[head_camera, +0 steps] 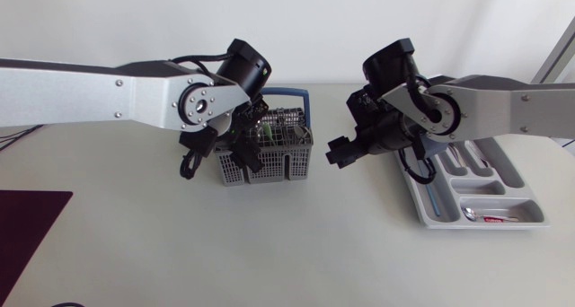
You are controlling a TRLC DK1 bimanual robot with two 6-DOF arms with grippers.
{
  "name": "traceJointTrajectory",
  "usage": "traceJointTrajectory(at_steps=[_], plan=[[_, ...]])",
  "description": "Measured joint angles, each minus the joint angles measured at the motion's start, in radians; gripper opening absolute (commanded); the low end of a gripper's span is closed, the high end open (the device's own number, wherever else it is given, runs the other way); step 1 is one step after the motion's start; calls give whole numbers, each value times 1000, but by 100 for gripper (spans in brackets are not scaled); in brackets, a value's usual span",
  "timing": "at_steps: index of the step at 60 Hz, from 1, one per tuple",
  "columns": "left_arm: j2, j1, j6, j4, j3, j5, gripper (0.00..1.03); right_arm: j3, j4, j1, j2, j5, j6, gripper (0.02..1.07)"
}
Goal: Transfer all utensils from the basket to the drawer tray.
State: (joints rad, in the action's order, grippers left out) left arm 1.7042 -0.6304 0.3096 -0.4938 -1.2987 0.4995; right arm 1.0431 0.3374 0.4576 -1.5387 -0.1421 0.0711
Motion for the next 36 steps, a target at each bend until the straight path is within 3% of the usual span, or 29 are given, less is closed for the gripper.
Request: traceJointTrajectory(at_steps=[16, 25, 36], plan=[[21, 7, 0, 36, 2, 1, 29, 0, 0, 0, 0, -16, 0, 88], [34, 7, 0, 44, 4, 2, 28, 0, -1, 0, 1, -19, 0, 88], [45, 7, 0, 60, 16, 4, 15, -8, -2, 0, 7, -19, 0, 88]])
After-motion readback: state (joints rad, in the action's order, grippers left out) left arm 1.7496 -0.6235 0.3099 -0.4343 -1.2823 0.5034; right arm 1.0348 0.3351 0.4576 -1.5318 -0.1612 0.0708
